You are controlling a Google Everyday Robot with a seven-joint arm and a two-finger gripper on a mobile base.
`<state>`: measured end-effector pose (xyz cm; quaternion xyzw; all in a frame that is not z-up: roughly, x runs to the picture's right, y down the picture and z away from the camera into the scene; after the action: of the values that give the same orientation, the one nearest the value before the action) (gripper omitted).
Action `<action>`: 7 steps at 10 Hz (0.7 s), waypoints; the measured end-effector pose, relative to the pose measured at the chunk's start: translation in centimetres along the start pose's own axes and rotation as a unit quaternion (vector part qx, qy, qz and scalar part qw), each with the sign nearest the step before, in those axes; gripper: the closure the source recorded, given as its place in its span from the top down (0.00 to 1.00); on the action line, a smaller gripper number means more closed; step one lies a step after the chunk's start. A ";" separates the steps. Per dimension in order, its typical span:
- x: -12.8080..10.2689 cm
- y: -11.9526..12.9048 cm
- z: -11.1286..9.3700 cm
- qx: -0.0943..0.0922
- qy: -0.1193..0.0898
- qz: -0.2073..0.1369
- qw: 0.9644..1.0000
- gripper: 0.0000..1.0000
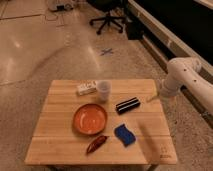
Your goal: Place the bottle in the ceramic bowl
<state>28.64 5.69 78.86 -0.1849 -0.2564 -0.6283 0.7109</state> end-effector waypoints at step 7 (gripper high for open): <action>9.6 -10.2 -0.1 0.028 0.076 -0.187 0.979 0.80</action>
<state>19.35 -3.47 83.95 -0.0654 -0.2489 -0.7551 0.6030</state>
